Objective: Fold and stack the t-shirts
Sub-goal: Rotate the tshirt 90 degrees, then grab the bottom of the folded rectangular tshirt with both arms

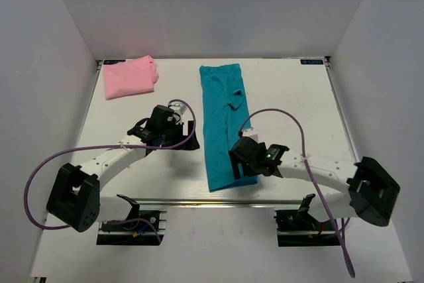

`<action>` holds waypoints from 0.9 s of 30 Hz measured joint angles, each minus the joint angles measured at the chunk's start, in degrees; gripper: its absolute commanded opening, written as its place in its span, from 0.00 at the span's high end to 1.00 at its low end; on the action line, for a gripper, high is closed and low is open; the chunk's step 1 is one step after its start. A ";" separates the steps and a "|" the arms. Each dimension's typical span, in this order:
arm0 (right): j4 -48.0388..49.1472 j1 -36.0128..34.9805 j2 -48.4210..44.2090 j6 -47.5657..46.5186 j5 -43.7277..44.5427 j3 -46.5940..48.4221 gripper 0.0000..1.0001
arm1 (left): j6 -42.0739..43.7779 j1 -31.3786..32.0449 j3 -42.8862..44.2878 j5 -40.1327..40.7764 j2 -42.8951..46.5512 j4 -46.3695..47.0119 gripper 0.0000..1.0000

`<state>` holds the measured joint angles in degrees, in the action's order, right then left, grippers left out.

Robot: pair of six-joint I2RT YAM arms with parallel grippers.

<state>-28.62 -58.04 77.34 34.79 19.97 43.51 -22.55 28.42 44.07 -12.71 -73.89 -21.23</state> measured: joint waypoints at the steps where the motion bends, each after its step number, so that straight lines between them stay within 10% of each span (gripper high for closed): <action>1: -0.09 0.02 -2.10 0.85 0.52 -1.36 0.10 | 0.02 0.22 0.00 0.02 -0.02 -0.20 0.00; 19: 5.99 0.22 0.39 2.34 -1.66 -6.05 0.10 | 0.61 6.80 -0.55 -3.56 -0.52 -1.03 0.00; 27: 4.61 0.22 -12.52 6.25 -5.55 -7.26 0.10 | -1.81 13.99 -4.28 -5.14 -0.76 -2.34 0.00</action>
<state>-24.01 -57.82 64.82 41.04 14.41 36.25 -24.36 42.41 39.79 -17.85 -74.65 -23.57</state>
